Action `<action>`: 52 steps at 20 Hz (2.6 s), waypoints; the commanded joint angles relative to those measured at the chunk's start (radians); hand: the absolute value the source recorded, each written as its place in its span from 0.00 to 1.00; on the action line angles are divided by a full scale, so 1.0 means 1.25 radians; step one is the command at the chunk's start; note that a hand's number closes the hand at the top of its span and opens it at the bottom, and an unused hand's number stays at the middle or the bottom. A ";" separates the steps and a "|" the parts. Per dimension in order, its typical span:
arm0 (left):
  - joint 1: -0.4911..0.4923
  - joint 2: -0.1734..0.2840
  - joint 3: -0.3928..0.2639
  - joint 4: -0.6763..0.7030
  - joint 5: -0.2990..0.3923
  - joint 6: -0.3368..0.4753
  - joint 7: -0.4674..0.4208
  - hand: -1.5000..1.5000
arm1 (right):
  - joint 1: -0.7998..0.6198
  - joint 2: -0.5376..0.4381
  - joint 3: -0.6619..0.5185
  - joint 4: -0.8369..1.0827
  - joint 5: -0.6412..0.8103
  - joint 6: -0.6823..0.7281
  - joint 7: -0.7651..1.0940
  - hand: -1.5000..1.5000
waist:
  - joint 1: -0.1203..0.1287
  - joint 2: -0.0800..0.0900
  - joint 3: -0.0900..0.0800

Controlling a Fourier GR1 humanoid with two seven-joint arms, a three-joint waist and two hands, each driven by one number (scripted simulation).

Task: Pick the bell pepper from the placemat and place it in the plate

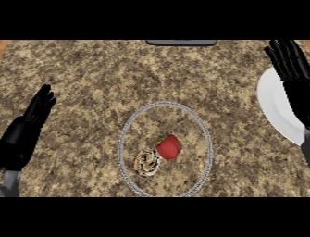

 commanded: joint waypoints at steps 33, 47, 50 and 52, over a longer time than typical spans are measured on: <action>-0.012 -0.138 -0.025 0.159 -0.057 0.105 0.125 0.50 | -0.273 0.089 0.474 0.247 0.689 0.120 -0.298 0.00 | -0.005 -0.030 0.004; -0.012 -0.171 -0.005 0.141 -0.108 0.082 0.157 0.50 | -0.278 0.183 0.508 0.211 0.865 0.358 -0.091 0.00 | -0.009 -0.029 0.004; 0.002 -0.192 -0.015 0.109 -0.134 0.101 0.171 0.50 | -0.289 0.186 0.491 0.326 0.920 0.303 -0.182 0.00 | -0.005 -0.028 0.005; 0.045 -0.180 0.013 0.107 -0.120 0.060 0.138 0.50 | -0.257 0.203 0.488 0.295 0.952 0.310 -0.176 0.00 | -0.005 -0.028 0.004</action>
